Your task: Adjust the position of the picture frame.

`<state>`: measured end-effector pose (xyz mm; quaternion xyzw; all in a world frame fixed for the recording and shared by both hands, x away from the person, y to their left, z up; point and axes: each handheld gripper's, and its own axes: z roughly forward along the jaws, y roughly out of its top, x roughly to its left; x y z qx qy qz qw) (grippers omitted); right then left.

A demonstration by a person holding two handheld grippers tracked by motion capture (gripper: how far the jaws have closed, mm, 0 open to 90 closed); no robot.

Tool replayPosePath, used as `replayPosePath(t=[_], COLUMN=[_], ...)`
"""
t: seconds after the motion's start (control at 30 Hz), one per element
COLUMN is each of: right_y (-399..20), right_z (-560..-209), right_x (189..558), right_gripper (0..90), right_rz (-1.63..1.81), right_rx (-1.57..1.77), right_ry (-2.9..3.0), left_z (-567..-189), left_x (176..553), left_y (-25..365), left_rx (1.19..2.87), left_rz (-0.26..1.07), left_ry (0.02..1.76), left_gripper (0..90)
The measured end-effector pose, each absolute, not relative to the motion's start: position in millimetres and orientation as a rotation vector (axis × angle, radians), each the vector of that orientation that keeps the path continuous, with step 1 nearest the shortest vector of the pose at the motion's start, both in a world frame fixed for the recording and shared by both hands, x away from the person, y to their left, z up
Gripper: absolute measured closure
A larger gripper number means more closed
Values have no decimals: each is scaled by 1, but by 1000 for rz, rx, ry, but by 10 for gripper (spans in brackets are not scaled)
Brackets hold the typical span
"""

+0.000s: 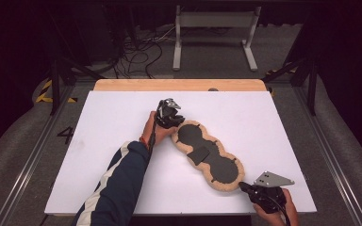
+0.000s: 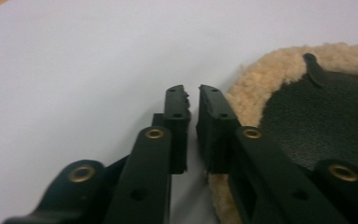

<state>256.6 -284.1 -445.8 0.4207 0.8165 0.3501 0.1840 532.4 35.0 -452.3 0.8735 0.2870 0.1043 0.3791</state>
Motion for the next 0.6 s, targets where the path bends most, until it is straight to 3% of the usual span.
replayPosePath(t=[0.07, 0.37, 0.6], right_y=[-289, -292, -289], right_z=[-449, -455, -455], right_x=[259, 265, 275], right_gripper=[900, 900, 900], right_rz=[977, 975, 959], right_rx=[1256, 1347, 1346], right_ry=[2271, 2210, 2194], left_z=[-452, -450, -455], left_x=[532, 517, 490], left_y=[36, 57, 91], left_rx=[2250, 2295, 2238], left_rz=[227, 225, 210], left_ry=[709, 654, 697], left_gripper=[897, 900, 900])
